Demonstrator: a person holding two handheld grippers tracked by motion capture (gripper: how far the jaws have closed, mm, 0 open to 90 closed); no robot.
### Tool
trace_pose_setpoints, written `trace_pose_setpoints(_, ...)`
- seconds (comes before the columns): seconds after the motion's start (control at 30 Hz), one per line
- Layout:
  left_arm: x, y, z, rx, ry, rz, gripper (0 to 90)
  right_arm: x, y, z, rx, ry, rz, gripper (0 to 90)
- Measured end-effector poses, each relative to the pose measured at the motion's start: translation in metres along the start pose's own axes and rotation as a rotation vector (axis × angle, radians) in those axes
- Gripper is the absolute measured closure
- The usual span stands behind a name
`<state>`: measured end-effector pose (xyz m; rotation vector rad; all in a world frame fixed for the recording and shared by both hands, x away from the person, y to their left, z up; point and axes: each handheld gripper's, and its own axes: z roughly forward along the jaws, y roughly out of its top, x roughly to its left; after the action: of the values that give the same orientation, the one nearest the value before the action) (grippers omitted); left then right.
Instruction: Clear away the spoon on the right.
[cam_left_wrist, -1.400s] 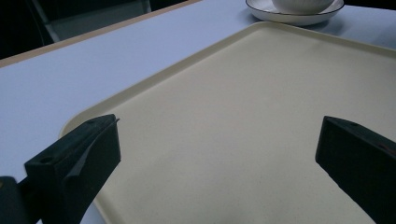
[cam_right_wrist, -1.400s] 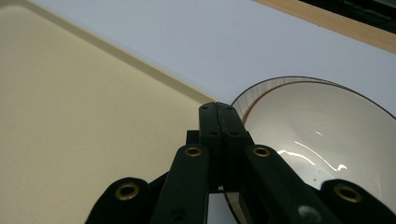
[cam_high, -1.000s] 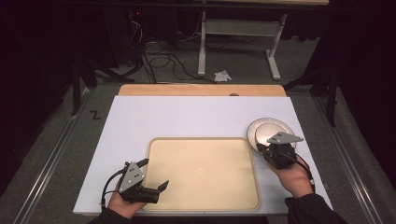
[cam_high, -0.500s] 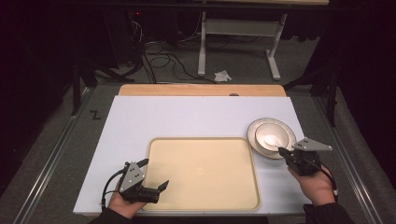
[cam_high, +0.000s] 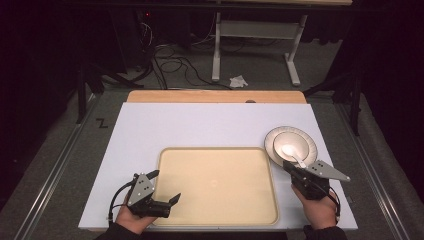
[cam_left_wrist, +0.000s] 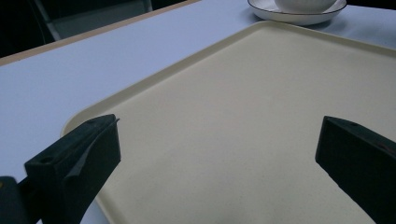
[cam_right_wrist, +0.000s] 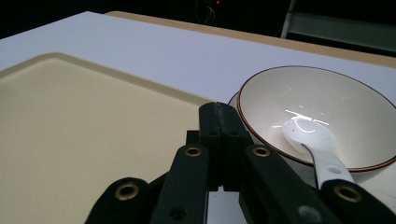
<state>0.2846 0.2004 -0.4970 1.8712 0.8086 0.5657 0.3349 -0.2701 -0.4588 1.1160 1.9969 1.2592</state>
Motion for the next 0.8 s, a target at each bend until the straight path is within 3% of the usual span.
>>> trace_pose_setpoints(0.27, -0.001, 0.000, 0.002, 0.010, 0.006, 0.004, 0.7, -0.007, -0.009, -0.015, -0.033, 0.015, 0.041, 85.3)
trace_pose_setpoints(0.8, 0.000, 0.000, 0.002, 0.008, 0.011, -0.001, 0.7, -0.027, -0.002, -0.037, -0.109, -0.062, 0.088, 71.8)
